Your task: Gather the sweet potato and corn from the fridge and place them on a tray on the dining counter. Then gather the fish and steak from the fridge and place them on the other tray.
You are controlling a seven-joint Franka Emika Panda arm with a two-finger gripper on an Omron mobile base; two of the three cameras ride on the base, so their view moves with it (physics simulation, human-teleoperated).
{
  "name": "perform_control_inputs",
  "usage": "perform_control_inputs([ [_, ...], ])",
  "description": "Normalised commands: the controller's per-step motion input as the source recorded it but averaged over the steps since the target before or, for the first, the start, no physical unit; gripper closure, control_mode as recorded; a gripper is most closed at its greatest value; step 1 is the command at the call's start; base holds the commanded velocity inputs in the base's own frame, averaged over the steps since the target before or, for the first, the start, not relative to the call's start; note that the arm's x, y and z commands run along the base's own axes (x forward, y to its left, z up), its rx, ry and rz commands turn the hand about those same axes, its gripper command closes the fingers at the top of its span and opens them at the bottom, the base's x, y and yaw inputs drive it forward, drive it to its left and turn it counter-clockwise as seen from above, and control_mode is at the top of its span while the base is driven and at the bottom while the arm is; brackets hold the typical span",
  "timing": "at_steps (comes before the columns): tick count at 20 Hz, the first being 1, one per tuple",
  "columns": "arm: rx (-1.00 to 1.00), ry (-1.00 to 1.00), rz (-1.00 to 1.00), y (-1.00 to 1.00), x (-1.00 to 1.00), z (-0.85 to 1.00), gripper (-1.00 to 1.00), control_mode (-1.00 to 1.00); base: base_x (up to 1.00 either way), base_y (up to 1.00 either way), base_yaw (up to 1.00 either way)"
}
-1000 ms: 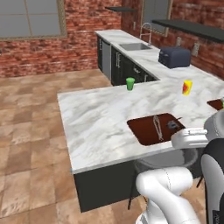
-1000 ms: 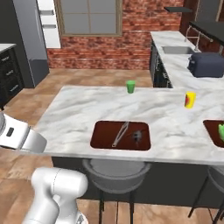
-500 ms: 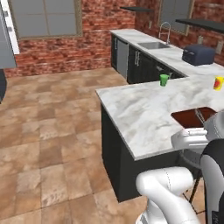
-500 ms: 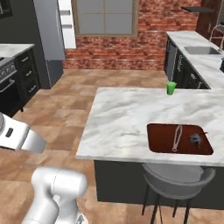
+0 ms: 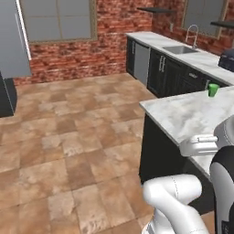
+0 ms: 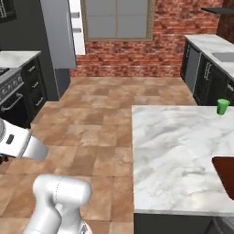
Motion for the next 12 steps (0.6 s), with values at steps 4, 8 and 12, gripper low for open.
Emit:
perform_control_inputs([
  [4,0.00,0.00,0.00,0.00,0.00,0.00,-1.00,1.00,0.97,1.00,-0.16],
  [8,0.00,0.00,0.00,0.00,0.00,0.00,-1.00,1.00,1.00,1.00,-0.18],
  [12,0.00,0.00,0.00,0.00,0.00,0.00,-1.00,1.00,1.00,0.84,-0.16],
])
